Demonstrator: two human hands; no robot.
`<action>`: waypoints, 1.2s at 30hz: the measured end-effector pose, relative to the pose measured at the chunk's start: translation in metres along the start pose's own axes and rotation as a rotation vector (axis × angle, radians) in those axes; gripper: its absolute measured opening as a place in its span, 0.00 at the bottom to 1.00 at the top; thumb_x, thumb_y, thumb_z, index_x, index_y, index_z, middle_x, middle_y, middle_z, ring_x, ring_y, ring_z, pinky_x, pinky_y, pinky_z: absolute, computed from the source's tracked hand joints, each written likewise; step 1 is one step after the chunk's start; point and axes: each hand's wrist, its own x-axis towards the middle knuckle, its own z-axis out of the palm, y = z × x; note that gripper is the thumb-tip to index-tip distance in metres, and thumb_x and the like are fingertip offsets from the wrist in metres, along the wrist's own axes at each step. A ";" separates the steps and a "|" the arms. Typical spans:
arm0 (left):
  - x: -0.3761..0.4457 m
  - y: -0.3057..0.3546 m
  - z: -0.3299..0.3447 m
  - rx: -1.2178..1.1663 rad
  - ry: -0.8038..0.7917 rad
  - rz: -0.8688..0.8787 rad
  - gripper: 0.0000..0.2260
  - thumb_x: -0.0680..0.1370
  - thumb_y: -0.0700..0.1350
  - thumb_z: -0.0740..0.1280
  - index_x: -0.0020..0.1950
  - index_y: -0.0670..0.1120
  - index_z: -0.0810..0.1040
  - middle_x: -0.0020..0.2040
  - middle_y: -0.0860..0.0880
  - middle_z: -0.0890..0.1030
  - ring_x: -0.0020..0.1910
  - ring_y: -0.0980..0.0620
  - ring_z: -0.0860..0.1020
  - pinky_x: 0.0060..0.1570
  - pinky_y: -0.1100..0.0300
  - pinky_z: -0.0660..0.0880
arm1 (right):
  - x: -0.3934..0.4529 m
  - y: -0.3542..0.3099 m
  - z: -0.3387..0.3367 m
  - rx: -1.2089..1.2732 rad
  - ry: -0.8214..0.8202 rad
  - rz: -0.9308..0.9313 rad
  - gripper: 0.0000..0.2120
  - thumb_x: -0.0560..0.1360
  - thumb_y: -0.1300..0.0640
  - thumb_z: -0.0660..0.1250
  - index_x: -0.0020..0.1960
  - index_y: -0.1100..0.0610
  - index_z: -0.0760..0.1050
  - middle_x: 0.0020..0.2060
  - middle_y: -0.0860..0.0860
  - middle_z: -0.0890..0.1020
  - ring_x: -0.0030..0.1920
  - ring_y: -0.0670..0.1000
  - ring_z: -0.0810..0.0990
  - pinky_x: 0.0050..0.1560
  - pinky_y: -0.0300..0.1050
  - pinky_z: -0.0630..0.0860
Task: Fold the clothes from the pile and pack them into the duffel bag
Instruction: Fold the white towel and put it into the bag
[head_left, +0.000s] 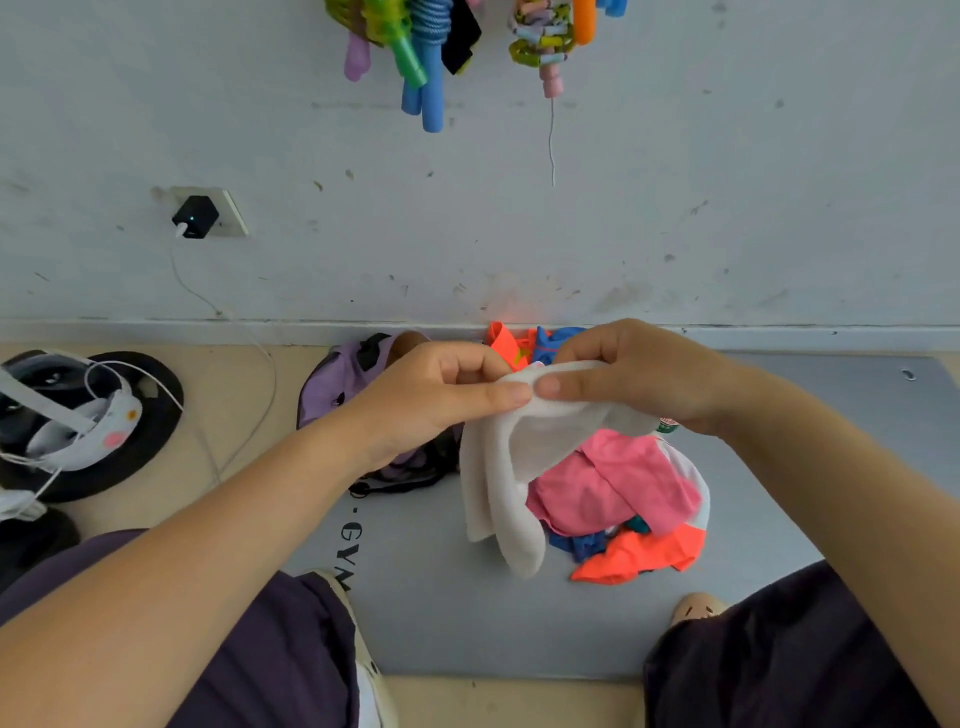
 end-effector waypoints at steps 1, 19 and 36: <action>0.000 0.000 0.002 0.030 0.004 -0.019 0.07 0.73 0.45 0.72 0.46 0.43 0.82 0.40 0.52 0.83 0.41 0.58 0.79 0.45 0.66 0.75 | -0.005 0.002 -0.001 0.012 0.022 -0.007 0.11 0.69 0.47 0.75 0.38 0.54 0.81 0.31 0.45 0.80 0.31 0.41 0.77 0.30 0.32 0.71; -0.010 0.004 0.023 0.352 -0.230 -0.124 0.13 0.75 0.50 0.72 0.34 0.45 0.78 0.26 0.56 0.68 0.24 0.58 0.64 0.26 0.67 0.62 | -0.058 0.013 0.001 0.214 0.303 -0.127 0.07 0.76 0.58 0.68 0.39 0.53 0.78 0.31 0.47 0.78 0.33 0.45 0.74 0.34 0.34 0.70; -0.003 -0.005 0.028 0.299 -0.043 0.066 0.11 0.80 0.49 0.66 0.40 0.48 0.83 0.34 0.56 0.77 0.35 0.62 0.71 0.39 0.67 0.66 | -0.036 0.007 0.039 0.031 0.075 -0.031 0.11 0.74 0.53 0.72 0.55 0.54 0.80 0.42 0.61 0.83 0.40 0.52 0.80 0.49 0.46 0.75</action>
